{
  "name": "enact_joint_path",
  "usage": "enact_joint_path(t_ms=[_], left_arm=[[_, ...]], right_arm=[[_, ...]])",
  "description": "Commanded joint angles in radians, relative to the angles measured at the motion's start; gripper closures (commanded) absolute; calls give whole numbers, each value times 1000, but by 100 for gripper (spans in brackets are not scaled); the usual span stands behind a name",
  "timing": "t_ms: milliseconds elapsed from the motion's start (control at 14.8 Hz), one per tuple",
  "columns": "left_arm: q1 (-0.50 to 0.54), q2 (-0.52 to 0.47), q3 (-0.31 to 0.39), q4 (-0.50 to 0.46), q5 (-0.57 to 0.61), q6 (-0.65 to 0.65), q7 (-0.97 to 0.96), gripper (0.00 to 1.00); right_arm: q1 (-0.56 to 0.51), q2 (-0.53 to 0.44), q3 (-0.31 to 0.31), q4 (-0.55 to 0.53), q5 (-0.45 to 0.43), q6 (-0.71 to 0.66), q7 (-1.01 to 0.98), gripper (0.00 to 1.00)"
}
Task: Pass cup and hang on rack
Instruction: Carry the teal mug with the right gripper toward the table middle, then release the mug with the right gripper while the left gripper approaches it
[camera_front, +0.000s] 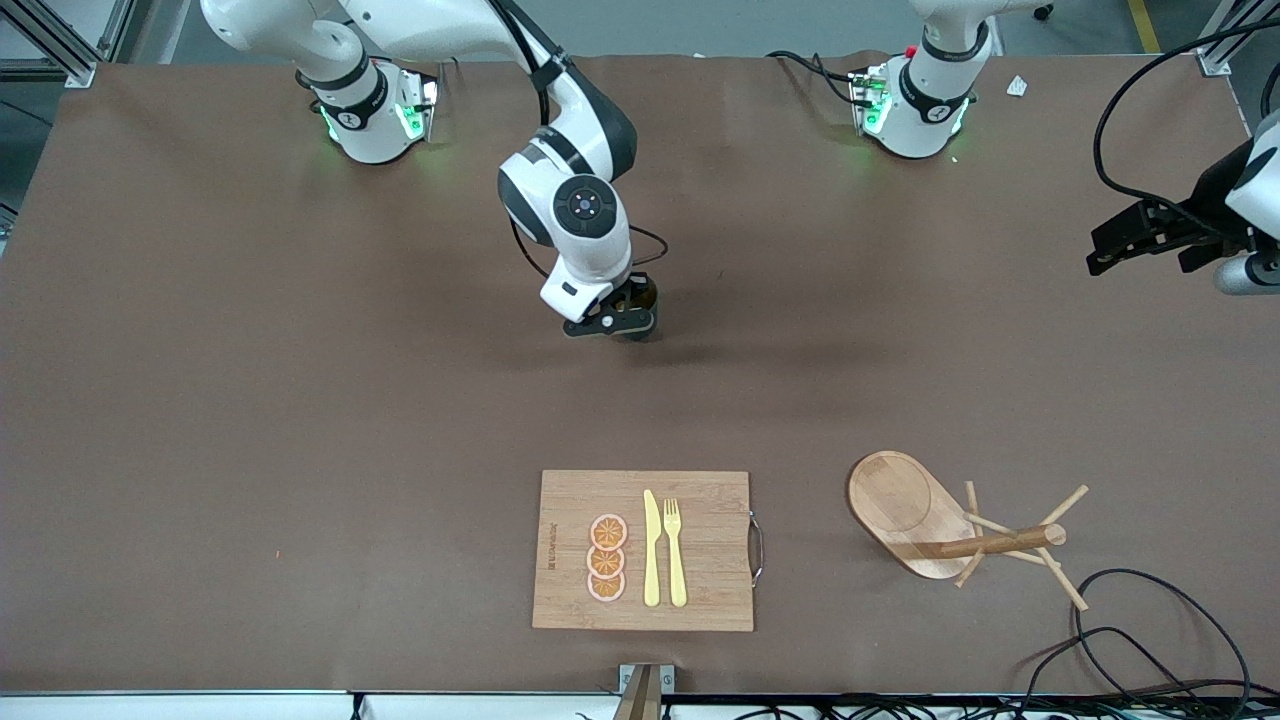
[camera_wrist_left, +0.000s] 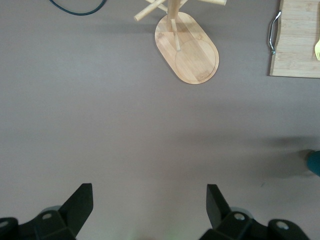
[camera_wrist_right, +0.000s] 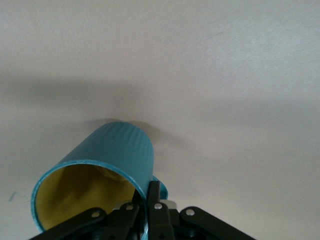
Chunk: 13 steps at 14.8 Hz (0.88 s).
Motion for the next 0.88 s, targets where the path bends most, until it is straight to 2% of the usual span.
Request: enact_joint_path(t_ms=[0, 68, 135, 203, 270, 338, 608, 811], left_arm=[[-13, 11, -14, 9, -3, 4, -21, 0], [-16, 11, -18, 6, 0, 4, -21, 0], [-25, 12, -32, 5, 3, 4, -19, 0], [-28, 11, -35, 8, 9, 4, -19, 0], [-33, 12, -35, 8, 12, 4, -19, 0], [-46, 14, -37, 8, 14, 4, -21, 0], [-131, 35, -40, 9, 92, 4, -71, 0], [-201, 49, -50, 11, 80, 4, -202, 0]], right_arm=[[19, 21, -12, 16, -17, 33, 17, 93], [22, 25, -12, 16, -17, 36, 17, 86], [19, 26, -12, 16, -17, 36, 17, 58], [10, 26, -12, 16, -15, 35, 14, 52], [8, 26, -12, 16, -15, 33, 9, 40], [8, 26, -14, 16, -15, 33, 12, 0], [-1, 0, -14, 16, -11, 21, 0, 0], [-49, -87, -12, 18, -3, -71, -43, 0]])
